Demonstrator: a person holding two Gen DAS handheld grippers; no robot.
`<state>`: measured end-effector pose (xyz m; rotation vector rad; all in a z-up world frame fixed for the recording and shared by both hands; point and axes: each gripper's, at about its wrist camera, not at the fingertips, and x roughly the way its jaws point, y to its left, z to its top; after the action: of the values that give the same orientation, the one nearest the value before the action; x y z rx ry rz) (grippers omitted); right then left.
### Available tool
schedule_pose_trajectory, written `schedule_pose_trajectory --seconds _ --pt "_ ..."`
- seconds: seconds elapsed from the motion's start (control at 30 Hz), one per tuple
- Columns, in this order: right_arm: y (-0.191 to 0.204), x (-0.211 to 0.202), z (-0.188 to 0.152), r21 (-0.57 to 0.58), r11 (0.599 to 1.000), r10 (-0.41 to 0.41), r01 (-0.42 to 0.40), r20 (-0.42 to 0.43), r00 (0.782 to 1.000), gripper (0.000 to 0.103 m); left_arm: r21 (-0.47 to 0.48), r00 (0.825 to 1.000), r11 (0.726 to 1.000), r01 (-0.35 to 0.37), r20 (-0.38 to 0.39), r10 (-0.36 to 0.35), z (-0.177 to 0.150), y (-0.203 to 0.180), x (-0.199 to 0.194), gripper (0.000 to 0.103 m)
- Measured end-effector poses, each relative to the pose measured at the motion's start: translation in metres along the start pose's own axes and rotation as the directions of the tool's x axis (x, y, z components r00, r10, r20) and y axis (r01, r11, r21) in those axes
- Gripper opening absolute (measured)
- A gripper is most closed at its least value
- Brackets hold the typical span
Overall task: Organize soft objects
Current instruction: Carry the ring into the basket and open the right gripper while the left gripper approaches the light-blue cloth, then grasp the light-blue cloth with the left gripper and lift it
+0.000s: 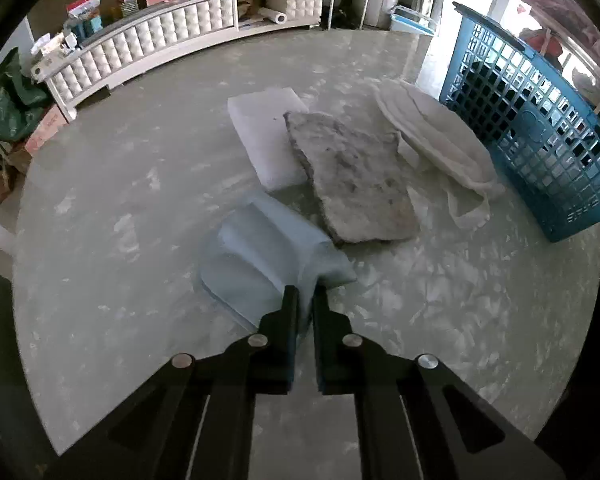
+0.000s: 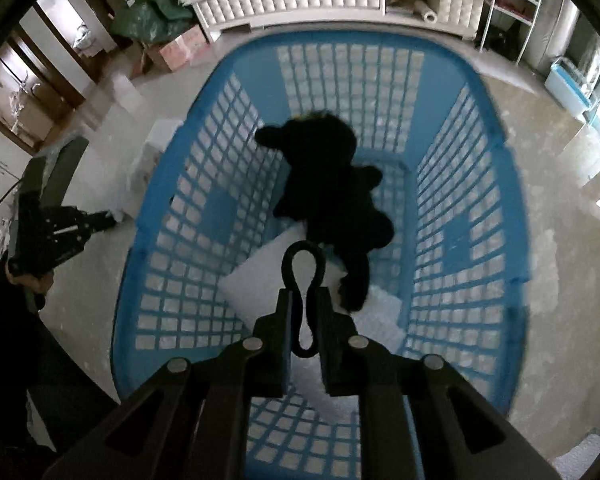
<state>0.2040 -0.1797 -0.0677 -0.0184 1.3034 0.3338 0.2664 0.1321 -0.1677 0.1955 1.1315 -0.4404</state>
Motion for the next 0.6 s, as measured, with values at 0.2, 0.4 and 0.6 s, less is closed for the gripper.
schedule_pose_trajectory --seconds 0.2,0.4,0.6 --pt "0.001 0.01 -0.003 -0.003 1.0 -0.005 0.005 -0.038 0.999 0.039 -0.037 1.0 0.999 -0.005 0.024 0.005 -0.006 0.003 -0.018 0.006" --pt "-0.001 0.008 -0.007 0.015 1.0 -0.003 0.004 -0.035 0.999 0.067 -0.06 0.997 0.997 0.04 0.076 -0.035 -0.013 0.001 -0.041 0.006" --pt "0.001 -0.006 -0.017 0.011 1.0 0.006 -0.006 -0.007 1.0 0.081 -0.076 0.995 0.997 0.023 0.095 -0.016 -0.02 -0.007 -0.061 0.006"
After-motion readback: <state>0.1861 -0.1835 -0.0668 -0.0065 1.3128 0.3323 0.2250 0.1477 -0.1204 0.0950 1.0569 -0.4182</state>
